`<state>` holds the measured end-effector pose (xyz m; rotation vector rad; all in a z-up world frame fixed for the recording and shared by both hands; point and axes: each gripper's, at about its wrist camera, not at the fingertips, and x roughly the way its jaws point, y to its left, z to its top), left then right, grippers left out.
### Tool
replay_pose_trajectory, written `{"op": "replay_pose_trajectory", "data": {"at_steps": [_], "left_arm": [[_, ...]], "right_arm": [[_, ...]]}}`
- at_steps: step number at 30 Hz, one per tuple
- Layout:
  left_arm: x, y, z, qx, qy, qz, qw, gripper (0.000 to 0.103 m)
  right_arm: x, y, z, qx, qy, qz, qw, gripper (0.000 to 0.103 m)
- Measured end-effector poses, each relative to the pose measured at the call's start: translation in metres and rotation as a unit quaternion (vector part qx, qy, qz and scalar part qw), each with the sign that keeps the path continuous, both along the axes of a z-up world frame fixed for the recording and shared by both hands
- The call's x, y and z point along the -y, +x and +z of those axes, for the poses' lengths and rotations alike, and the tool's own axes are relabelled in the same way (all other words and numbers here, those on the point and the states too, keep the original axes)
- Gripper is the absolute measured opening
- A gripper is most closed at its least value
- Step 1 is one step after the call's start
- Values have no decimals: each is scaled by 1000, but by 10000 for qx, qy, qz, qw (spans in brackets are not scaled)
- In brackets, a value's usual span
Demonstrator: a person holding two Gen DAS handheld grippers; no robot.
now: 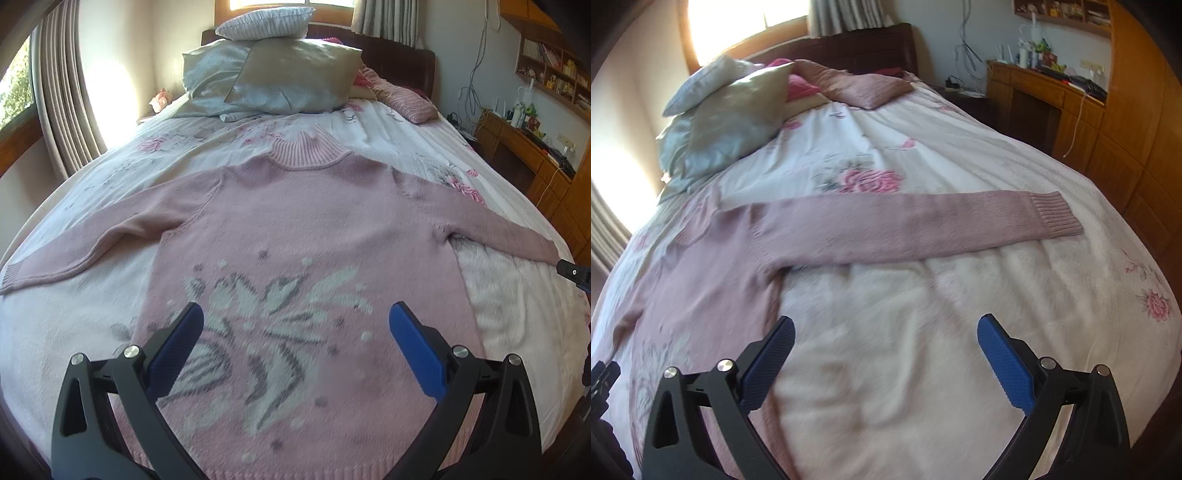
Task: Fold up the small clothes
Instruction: 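Move the right tool to the sweater's sleeve cuff and grasp it, then carry the cuff with the right tool across the sweater body and release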
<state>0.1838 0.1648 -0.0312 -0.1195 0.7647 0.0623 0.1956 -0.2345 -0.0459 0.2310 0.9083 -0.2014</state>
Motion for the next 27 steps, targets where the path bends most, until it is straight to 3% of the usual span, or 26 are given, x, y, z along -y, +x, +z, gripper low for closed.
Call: {"op": "replay_pose_trajectory", "data": {"at_steps": [7, 12, 16, 22, 25, 27], "left_arm": [[72, 98, 2, -34, 64, -183, 9998, 100], [100, 133, -11, -33, 175, -200, 9996, 100], [104, 148, -29, -141, 150, -169, 9996, 100], [98, 152, -45, -169, 387, -66, 9991, 100], [93, 153, -49, -185, 416, -54, 9989, 100], [89, 151, -50, -191, 401, -51, 9990, 100]], "right_arm": [[136, 80, -30, -744, -479, -833, 9926, 99], [219, 100, -50, -893, -218, -1282, 9875, 98], [267, 108, -76, -1035, 380, -1512, 9823, 91], [299, 109, -105, -1103, 925, -1664, 9755, 84], [298, 109, -107, -979, 873, -1640, 9777, 61], [299, 108, -106, -827, 1002, -1547, 9794, 25]]}}
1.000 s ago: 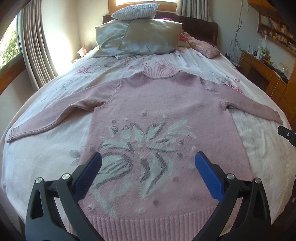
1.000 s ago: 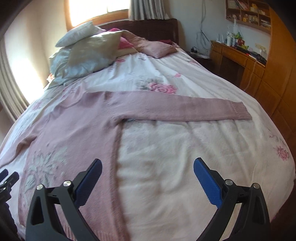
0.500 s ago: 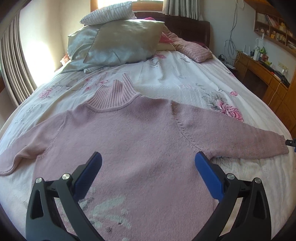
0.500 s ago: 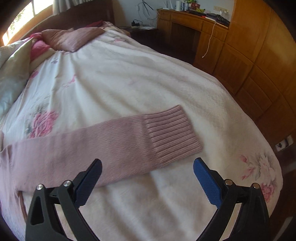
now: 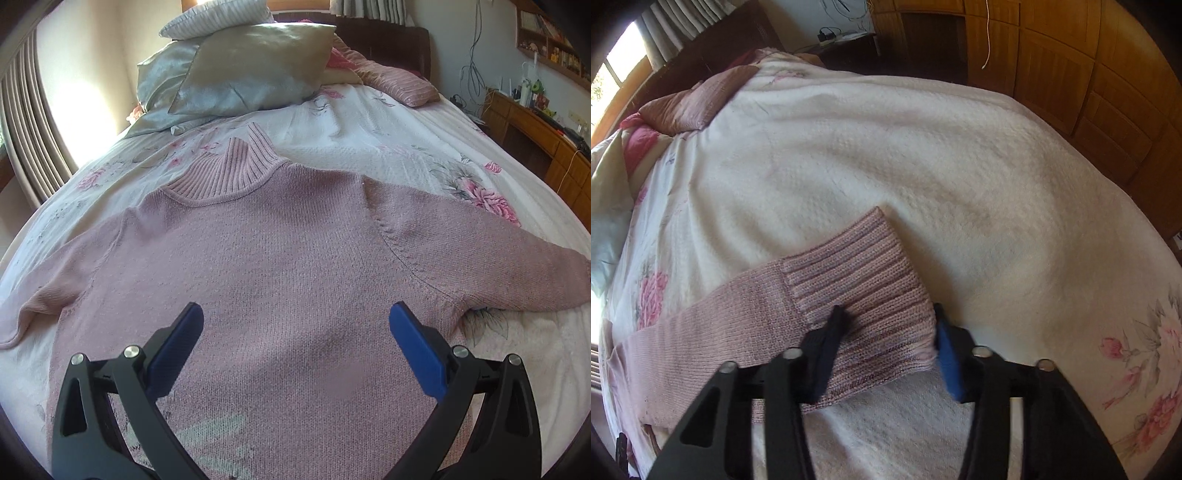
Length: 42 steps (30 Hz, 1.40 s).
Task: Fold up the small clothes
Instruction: 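Carry the cuff with the right tool across the sweater body and release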
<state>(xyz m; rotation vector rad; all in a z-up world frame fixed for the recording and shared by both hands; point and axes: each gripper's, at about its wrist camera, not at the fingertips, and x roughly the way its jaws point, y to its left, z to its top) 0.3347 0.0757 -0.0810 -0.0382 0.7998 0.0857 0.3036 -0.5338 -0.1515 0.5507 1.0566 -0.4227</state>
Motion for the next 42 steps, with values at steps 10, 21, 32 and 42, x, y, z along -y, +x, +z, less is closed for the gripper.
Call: {"op": "replay_pose_trajectory", "data": {"at_steps": [10, 21, 32, 42], "left_arm": [[-50, -13, -2, -48, -33, 314, 9995, 100], [-117, -35, -7, -126, -117, 684, 9975, 100], [-149, -55, -6, -143, -266, 674, 9973, 100], [-123, -46, -8, -280, -732, 130, 9968, 100]], "right_arm": [[-83, 2, 60, 953, -566, 977, 9890, 15], [-315, 32, 97, 1525, -296, 3192, 9349, 15], [-480, 51, 43, 1150, 230, 4230, 8985, 15], [-459, 9, 31, 1368, 782, 4339, 8871, 33]]}}
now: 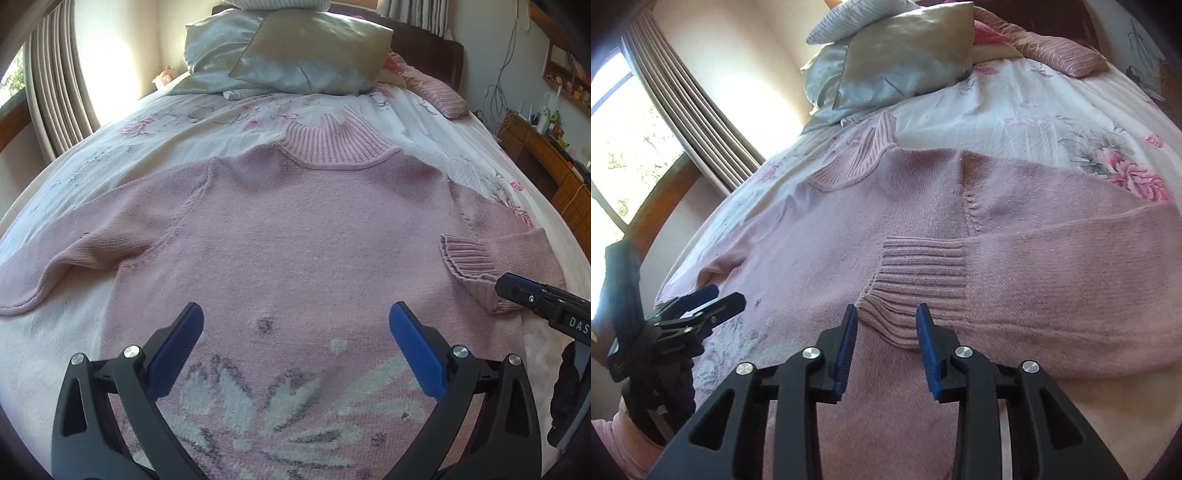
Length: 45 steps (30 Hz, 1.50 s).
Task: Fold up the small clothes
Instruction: 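Carry the cuff with the right tool across the sweater body and release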
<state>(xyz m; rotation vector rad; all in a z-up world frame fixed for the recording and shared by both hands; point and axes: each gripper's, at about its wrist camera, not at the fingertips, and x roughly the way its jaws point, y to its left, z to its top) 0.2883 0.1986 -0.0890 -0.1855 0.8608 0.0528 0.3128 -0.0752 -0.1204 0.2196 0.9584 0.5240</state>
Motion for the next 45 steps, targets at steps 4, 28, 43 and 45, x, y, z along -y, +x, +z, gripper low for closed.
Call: {"op": "replay_pose_trajectory", "data": {"at_steps": [4, 28, 43, 45], "left_arm": [[34, 17, -6, -258, -548, -458, 9971, 100], [68, 52, 25, 260, -1602, -640, 9847, 4], [-125, 39, 57, 832, -796, 860, 9896, 4], [-135, 43, 49, 753, -686, 913, 9906, 4]], "right_arm": [[40, -27, 3, -74, -240, -430, 9988, 35], [80, -106, -9, 111, -368, -887, 9953, 38], [70, -37, 18, 206, 40, -1062, 9941, 38], [59, -15, 22, 193, 76, -1020, 9946, 38]]}}
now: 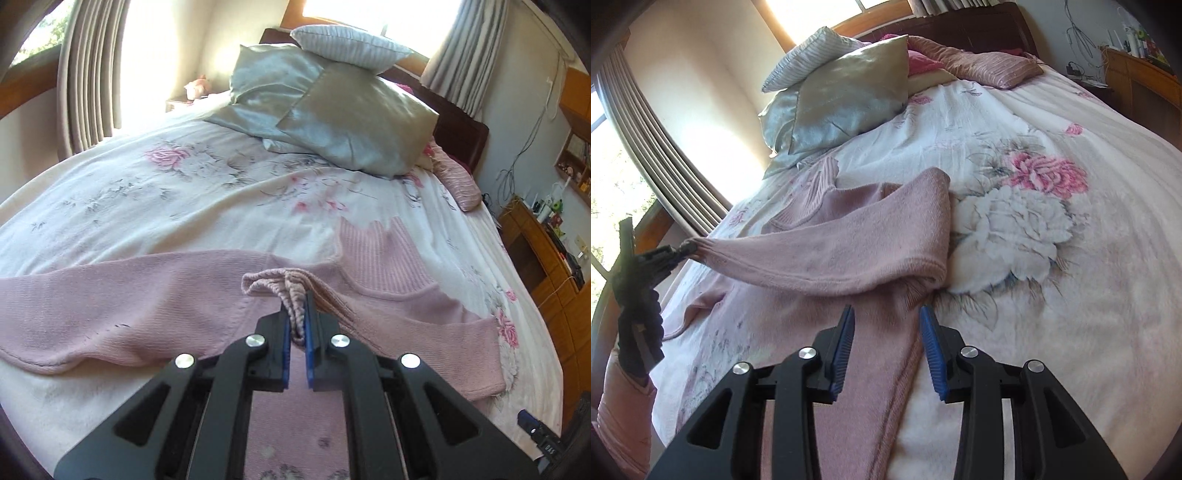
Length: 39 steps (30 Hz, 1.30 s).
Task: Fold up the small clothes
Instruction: 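Carry the cuff with the right tool across the sweater body and release, then move the left tool to the other sleeve cuff and grasp it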
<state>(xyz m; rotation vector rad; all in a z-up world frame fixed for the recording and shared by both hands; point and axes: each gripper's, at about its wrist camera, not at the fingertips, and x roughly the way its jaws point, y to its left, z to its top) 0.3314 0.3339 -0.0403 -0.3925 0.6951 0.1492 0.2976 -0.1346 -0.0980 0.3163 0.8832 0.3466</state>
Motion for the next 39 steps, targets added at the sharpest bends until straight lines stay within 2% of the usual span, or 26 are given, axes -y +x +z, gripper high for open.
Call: {"op": "replay_pose_trajectory", "data": {"at_steps": [3, 6, 9, 11, 15, 17, 18, 21, 23, 25, 29, 31, 37, 38, 39], "left_arm": [[-7, 9, -27, -337, -75, 11, 9994, 4], [-13, 17, -61, -740, -61, 82, 9972, 4], [-18, 21, -91, -1122, -26, 98, 9936, 5], [-24, 20, -103, -1224, -88, 56, 9924, 7], [-36, 6, -91, -1164, -55, 212, 9930, 11], [-37, -7, -69, -815, -137, 245, 9963, 9], [-34, -11, -57, -646, -147, 186, 9976, 10], [-17, -9, -38, -456, -273, -168, 9984, 21], [-3, 3, -42, -561, -385, -382, 9970, 22], [5, 16, -57, -800, -344, -416, 9953, 22], [2, 36, -98, -1349, -471, -374, 9890, 19], [-2, 37, -111, -1319, -586, -411, 9887, 20], [-6, 31, -106, -1266, -611, -496, 9888, 20], [-8, 25, -100, -1266, -622, -463, 9889, 19], [-11, 16, -93, -1203, -628, -455, 9897, 19]], "right_arm": [[-12, 33, -3, -102, 236, 84, 9996, 38], [-22, 60, -22, -452, 230, 12, 9987, 38], [-22, 71, -51, -881, 98, -86, 9960, 34], [-17, 70, -65, -908, 270, -127, 9954, 32], [-10, 65, -68, -918, 473, -101, 9946, 32], [-14, 62, -55, -914, 297, -121, 9953, 34], [-18, 58, -45, -785, 231, -91, 9966, 38], [-32, 51, -21, -475, 274, 68, 9985, 43], [-43, 53, -19, -486, 236, 124, 9985, 43], [-52, 60, -26, -611, -48, 63, 9981, 43], [-55, 68, -57, -1054, -304, -38, 9940, 42], [-56, 66, -65, -1021, -350, -18, 9942, 42], [-53, 69, -64, -1133, -245, -94, 9932, 43], [-52, 66, -58, -1118, -185, -127, 9935, 44], [-52, 60, -51, -1059, -99, -111, 9943, 50]]}}
